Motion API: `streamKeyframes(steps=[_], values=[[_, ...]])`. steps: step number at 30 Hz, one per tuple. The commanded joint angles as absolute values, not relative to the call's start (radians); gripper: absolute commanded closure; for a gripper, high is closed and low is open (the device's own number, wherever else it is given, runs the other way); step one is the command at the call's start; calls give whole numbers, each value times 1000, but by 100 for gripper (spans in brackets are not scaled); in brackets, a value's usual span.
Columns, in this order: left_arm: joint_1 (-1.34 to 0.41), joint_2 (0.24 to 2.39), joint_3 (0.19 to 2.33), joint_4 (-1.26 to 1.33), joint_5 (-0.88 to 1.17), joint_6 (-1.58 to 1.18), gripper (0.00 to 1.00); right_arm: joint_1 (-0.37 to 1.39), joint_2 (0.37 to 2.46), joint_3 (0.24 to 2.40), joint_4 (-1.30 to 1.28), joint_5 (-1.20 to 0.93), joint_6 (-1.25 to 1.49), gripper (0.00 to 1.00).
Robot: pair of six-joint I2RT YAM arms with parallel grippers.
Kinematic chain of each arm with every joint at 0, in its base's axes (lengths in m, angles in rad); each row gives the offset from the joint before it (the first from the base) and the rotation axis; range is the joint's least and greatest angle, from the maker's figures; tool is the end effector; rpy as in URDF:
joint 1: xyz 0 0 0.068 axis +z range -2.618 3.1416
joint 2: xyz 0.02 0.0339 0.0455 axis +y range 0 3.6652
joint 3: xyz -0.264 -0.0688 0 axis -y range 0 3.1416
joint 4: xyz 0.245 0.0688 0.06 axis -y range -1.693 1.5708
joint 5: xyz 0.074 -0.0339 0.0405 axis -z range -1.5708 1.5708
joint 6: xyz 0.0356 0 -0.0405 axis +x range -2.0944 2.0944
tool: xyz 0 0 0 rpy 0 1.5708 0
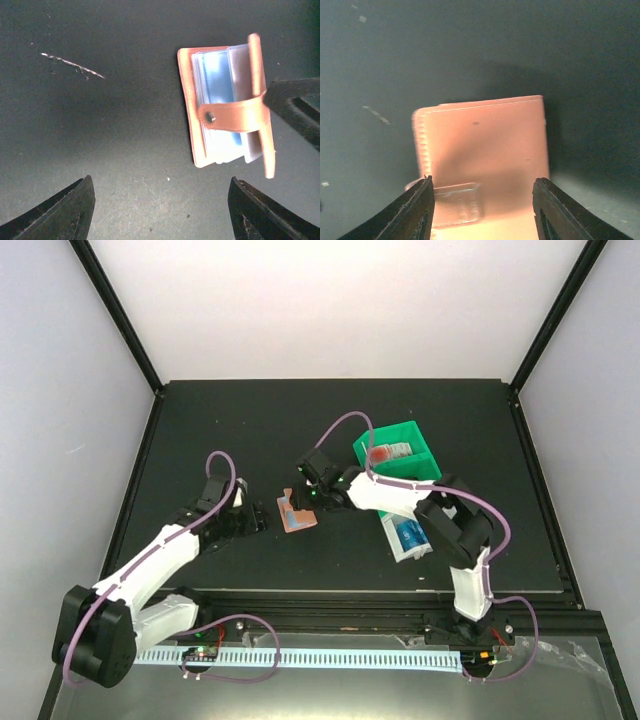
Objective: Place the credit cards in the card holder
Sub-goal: Close the card holder at the center of the board, then turn over the card holder at the center of the board.
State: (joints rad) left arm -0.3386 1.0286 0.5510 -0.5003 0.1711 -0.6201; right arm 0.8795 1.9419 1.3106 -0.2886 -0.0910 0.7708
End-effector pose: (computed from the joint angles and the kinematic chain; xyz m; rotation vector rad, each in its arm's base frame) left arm 0.1771 -0.0688 0.1898 -0.3013 2.6183 -0.5716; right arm 0.2622 0.3220 0.1763 -0.1858 2.6612 0.7436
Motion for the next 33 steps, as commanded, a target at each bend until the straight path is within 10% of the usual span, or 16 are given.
streamKeyframes(steps=[1,16,33], values=[[-325,1080,593,-428,195,-617,25,884,2010,1404,-462,-7,668,44],[-314,1240,489,-148,451,-765,24,937,2150,1513,-697,151,589,45],[-322,1365,393,14,514,-845,35,979,2069,1251,-320,-118,909,58]])
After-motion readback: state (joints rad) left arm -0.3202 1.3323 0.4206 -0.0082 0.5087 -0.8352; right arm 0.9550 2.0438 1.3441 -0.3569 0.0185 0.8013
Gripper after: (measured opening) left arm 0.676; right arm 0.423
